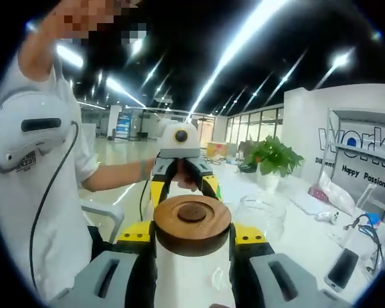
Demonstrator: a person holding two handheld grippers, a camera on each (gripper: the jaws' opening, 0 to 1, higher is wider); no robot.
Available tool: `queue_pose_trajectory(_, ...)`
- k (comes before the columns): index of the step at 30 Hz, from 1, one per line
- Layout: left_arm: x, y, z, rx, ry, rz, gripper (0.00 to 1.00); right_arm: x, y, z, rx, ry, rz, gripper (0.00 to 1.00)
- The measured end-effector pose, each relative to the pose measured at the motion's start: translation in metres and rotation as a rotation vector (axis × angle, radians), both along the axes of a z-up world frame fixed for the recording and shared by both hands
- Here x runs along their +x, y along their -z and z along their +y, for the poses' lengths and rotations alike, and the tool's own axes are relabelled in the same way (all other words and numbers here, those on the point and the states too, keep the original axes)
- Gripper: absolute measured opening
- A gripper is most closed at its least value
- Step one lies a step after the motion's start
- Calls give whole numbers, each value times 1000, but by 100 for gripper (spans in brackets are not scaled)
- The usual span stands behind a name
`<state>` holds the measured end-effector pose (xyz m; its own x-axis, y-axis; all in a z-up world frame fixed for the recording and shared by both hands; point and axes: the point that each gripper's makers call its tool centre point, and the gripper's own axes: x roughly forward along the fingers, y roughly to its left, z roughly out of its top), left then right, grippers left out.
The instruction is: Clamp the coffee can twist off the lid put the lid on the table pick up the lid cover the can tighten the lid
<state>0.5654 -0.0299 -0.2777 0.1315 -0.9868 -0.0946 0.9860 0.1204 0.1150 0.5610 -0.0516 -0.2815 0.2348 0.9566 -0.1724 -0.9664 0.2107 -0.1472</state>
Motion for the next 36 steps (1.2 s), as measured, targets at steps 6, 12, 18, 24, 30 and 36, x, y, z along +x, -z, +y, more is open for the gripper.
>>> queue_pose_trajectory(6, 5, -12, 1, -7, 7, -15, 33, 5, -12, 1, -8, 5, -17, 39)
queue_pose_trajectory(12, 11, -24, 2, -9, 13, -26, 33, 12, -25, 1, 2, 4, -29, 40)
queue_pose_trajectory(18, 22, -34, -1, -13, 24, -37, 33, 18, -33, 0, 5, 5, -29, 40)
queue_pose_trajectory(24, 31, -43, -6, -17, 34, -47, 34, 25, -41, -2, 10, 4, -30, 40)
queue_pose_trajectory(30, 41, -49, -7, -24, 40, -49, 34, 34, -47, -3, 12, 9, -31, 40)
queue_pose_trajectory(36, 54, -53, -4, -40, 38, -44, 34, 48, -52, -1, 16, 9, -29, 40)
